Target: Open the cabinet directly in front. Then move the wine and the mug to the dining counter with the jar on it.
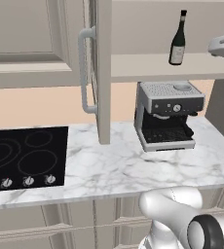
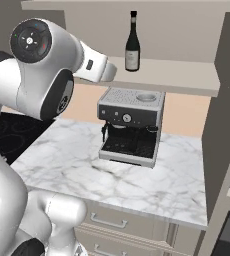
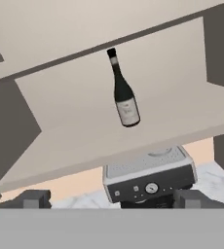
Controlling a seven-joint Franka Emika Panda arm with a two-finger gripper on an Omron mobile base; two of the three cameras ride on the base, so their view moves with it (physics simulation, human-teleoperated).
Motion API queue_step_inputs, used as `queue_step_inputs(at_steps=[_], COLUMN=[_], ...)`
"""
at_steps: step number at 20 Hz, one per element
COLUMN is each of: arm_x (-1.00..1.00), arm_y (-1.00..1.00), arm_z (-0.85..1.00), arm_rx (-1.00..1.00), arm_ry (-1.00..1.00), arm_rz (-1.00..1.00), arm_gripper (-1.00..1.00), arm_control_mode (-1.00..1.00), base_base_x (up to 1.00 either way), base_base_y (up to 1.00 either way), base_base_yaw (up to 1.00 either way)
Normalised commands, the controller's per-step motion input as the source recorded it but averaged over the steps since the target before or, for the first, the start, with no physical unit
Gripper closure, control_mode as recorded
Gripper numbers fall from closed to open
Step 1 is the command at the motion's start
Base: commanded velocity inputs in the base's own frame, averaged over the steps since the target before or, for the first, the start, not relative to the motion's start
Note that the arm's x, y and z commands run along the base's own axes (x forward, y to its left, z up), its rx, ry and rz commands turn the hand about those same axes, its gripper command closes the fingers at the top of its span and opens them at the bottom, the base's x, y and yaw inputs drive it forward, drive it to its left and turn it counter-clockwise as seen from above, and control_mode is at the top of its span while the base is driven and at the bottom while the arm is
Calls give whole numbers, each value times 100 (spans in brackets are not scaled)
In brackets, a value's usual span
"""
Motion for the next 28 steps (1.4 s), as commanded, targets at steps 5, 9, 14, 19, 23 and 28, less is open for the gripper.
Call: queue_step_inputs(at_steps=[5,9,14,19,23,28], arm_x=[8,9,8,5,3,0], arm_y=[0,0,-1,-9,-14,-16], arm_z=[0,0,0,0,0,0], arm_rx=[7,5,1,-2,-9,-13], arm_ry=[-4,-6,-5,4,8,3], arm_rz=[-12,-12,-6,0,2,7], arm_gripper=[-100,-100,-100,-100,-100,-100], arm_control_mode=[-100,-100,-100,-100,-100,-100], base_base_x=[0,0,0,0,0,0], base_base_y=[0,0,0,0,0,0], base_base_yaw=[0,0,0,0,0,0])
